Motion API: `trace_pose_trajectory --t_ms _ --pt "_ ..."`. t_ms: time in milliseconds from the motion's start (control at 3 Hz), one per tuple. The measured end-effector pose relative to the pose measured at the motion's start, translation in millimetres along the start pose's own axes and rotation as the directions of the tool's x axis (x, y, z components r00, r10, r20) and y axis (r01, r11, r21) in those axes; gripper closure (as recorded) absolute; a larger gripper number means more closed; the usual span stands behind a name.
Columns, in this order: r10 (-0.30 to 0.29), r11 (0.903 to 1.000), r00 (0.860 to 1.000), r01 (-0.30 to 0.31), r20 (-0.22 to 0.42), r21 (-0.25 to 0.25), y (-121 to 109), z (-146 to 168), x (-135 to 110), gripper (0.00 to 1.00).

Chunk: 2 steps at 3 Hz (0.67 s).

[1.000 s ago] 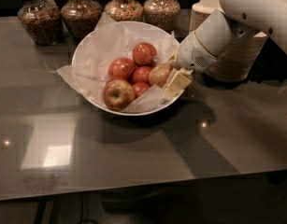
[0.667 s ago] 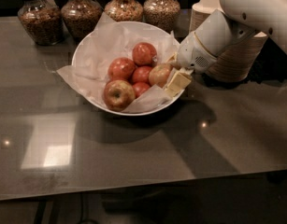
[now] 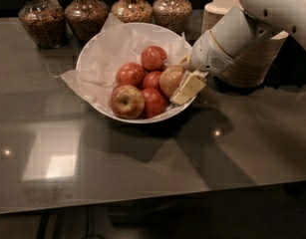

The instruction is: Pick apple from white bowl

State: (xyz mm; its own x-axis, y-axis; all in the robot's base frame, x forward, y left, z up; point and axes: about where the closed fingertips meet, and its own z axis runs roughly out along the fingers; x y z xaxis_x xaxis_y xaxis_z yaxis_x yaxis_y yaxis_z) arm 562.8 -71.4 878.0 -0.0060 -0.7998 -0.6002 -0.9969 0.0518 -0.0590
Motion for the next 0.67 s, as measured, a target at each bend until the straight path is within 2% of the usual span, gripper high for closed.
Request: trace_pose_trajectory --t_ms 667 --pt "-0.073 0.9972 0.992 0.071 0.102 0.024 7.2 -36.2 -41.7 1.00"
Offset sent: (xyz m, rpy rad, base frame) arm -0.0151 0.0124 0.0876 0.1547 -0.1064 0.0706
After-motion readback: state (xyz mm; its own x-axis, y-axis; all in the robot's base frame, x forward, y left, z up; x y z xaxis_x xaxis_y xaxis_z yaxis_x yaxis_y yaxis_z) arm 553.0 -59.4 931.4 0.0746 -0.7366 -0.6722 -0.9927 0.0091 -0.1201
